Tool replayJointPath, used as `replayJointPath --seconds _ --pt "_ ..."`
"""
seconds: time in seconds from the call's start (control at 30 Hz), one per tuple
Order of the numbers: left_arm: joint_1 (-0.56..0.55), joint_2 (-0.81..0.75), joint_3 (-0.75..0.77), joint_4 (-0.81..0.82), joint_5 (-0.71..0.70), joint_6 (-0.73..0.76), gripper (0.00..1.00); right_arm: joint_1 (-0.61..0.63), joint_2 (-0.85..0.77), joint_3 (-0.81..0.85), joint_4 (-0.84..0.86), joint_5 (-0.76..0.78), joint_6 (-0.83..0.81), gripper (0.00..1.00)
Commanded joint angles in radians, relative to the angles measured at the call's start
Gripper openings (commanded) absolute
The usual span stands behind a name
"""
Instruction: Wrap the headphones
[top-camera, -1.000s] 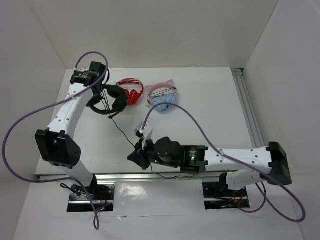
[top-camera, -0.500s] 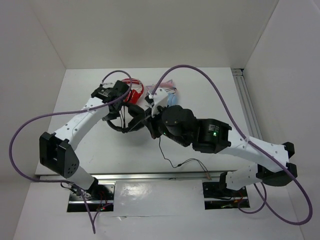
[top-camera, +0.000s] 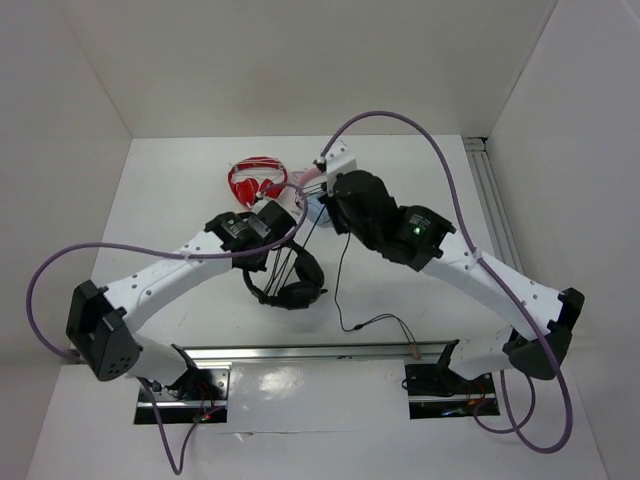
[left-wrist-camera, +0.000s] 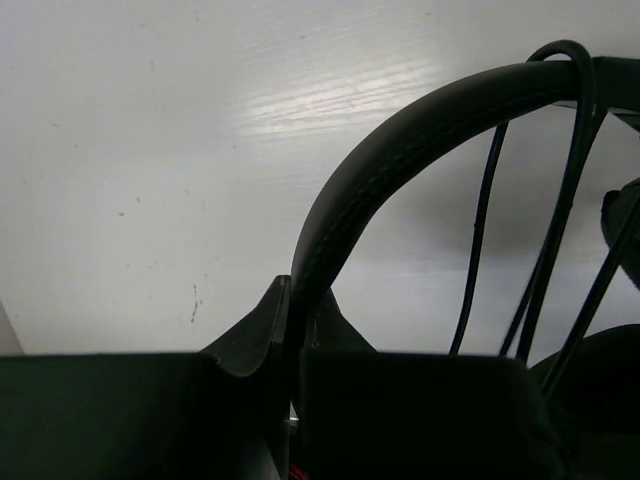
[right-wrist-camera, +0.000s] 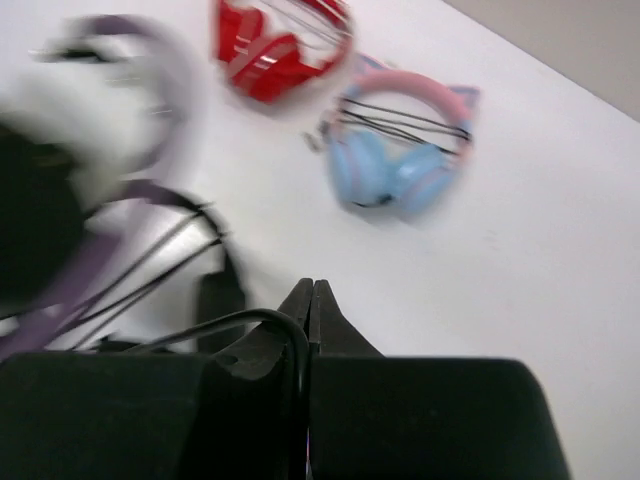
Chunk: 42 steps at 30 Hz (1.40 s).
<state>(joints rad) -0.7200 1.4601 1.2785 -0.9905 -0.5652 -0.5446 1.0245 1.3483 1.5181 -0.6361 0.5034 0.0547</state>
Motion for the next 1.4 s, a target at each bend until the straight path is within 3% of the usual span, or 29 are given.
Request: replayJointPath --seconds 0.0,0.2,0.27,0.47,0.6,0.7,0.83,1.0,1.2,1.37 --pt "-0.047 -0.145 -0.059 0.03 0.06 0.046 0.0 -0.152 -0.058 -0.012 0.027 -0.055 -0.075 0.0" --pt "-0.182 -0.286 -0.105 0.107 0.266 0.138 0.0 -0.363 -0.078 -0.035 0.079 -0.233 -0.075 0.0" --pt "-0.205 -0.332 -0.093 0.107 0.335 0.149 0.0 -0.373 -0.068 -0.055 0.088 -0.249 -0.066 0.0" --pt "-0.223 -0.405 0.092 -0.008 0.291 0.104 0.0 -0.386 -0.048 -0.162 0.191 -0.457 0.003 0.0" --pt "-0.233 -0.394 0.27 -0.062 0.196 0.035 0.0 -0.368 -0.072 -0.384 0.482 -0.757 0.057 0.0" --pt "-0.233 -0.385 0.379 -0.071 0.166 -0.012 0.0 -0.359 -0.081 -0.534 0.68 -0.857 0.125 0.09" --pt "-0.233 -0.35 0.513 -0.137 0.082 -0.103 0.0 -0.324 0.056 -0.633 1.055 -1.031 0.256 0.11" --pt "-0.233 -0.339 0.605 -0.174 0.009 -0.231 0.0 -0.198 0.296 -0.593 1.22 -1.005 0.321 0.11" --pt "-0.187 -0.326 0.792 -0.351 -0.194 -0.403 0.0 -0.13 0.489 -0.663 1.385 -0.953 0.367 0.22" --pt "-0.011 -0.174 0.946 -0.361 -0.109 -0.274 0.0 -0.112 0.511 -0.771 1.395 -0.905 0.356 0.23"
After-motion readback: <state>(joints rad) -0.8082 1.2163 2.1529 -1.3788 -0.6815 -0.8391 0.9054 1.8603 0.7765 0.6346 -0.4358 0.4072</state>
